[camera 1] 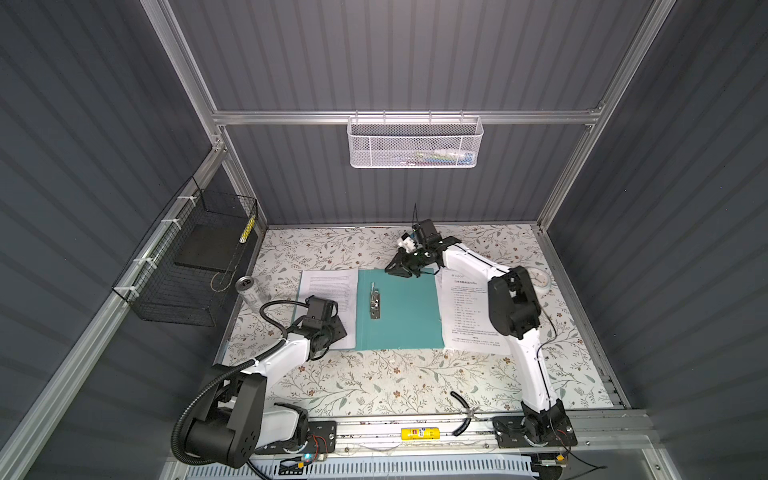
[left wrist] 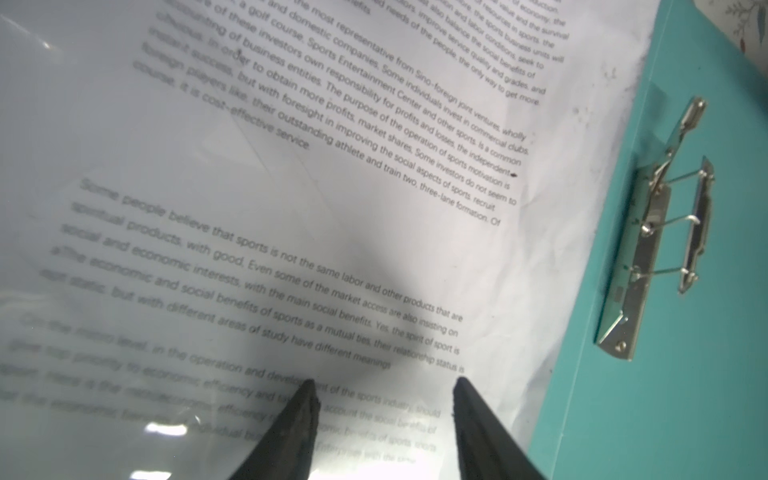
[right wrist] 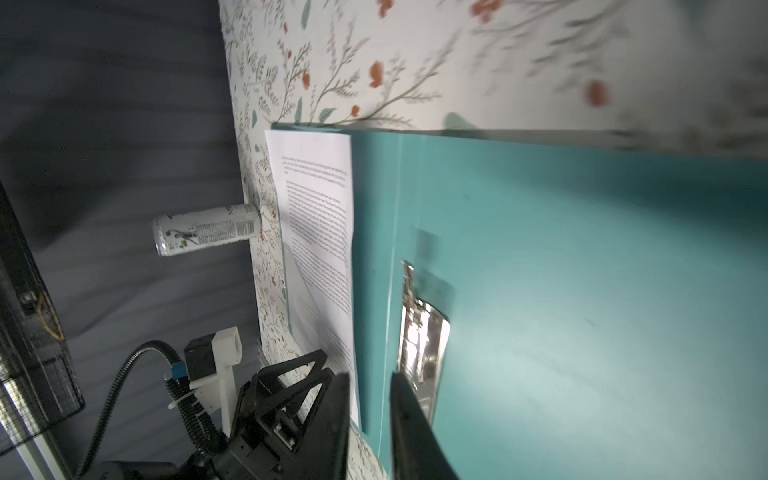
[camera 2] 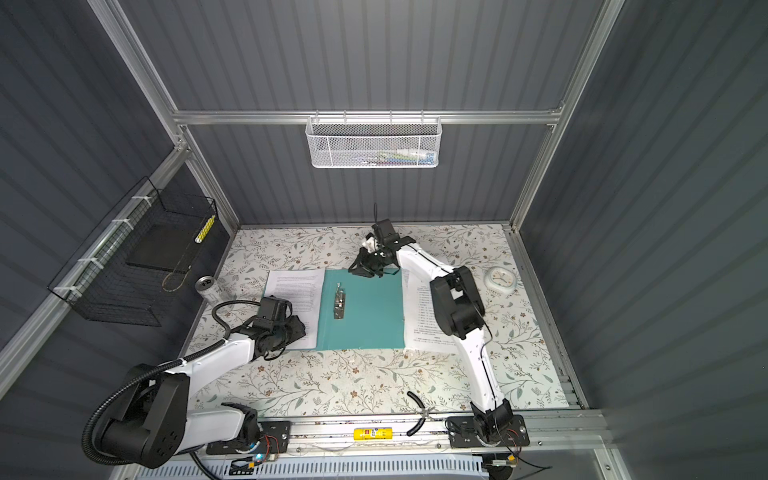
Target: Put the files into the folder
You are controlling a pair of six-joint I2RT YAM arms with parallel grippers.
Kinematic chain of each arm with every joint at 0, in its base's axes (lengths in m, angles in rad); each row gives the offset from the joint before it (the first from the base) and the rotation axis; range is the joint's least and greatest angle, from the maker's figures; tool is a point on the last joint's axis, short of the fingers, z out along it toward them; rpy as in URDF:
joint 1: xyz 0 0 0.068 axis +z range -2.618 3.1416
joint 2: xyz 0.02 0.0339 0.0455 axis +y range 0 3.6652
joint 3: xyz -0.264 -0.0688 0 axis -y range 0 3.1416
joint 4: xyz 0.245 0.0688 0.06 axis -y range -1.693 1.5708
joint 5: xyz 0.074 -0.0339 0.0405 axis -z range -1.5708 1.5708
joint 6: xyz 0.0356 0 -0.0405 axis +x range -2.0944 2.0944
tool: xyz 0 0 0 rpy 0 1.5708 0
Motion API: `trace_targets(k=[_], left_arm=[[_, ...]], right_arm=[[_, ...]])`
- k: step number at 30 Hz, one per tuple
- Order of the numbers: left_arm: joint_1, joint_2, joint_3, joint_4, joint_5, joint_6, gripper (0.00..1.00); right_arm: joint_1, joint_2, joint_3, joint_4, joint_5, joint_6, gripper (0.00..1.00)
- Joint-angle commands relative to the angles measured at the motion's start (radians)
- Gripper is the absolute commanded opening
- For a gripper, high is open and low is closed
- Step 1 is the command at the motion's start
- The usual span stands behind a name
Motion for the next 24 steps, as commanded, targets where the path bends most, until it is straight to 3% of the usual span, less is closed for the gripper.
trace_targets(k=[1, 5, 9, 13, 19, 24], left_arm=[[0.007, -0.031, 0.095, -0.054, 0.013, 0.089, 0.64], [0.006, -0.017, 0.225, -0.100, 0.039, 0.155, 0.72], [-0.006, 0.007, 0.346, -0.121, 0.088, 0.171, 0.74], [-0.106, 0.044, 0.452, -0.134, 0.058, 0.173, 0.74], [-0.236, 0.127, 0.526, -0.082, 0.046, 0.143, 0.75], [-0.284, 0.181, 0.558, -0.039, 0.052, 0.129, 0.75]], right_arm=[[-0.117, -0.213, -0.158, -0.023, 0.100, -0.128, 0.25], [-0.260, -0.421, -0.358, -0.050, 0.205, -0.207, 0.27], [-0.416, -0.574, -0.546, -0.026, 0.207, -0.207, 0.30], [-0.537, -0.694, -0.708, 0.022, 0.197, -0.189, 0.37], [-0.641, -0.799, -0.856, 0.033, 0.256, -0.218, 0.58], [-0.716, -0.802, -0.914, 0.037, 0.254, -0.232, 0.59]])
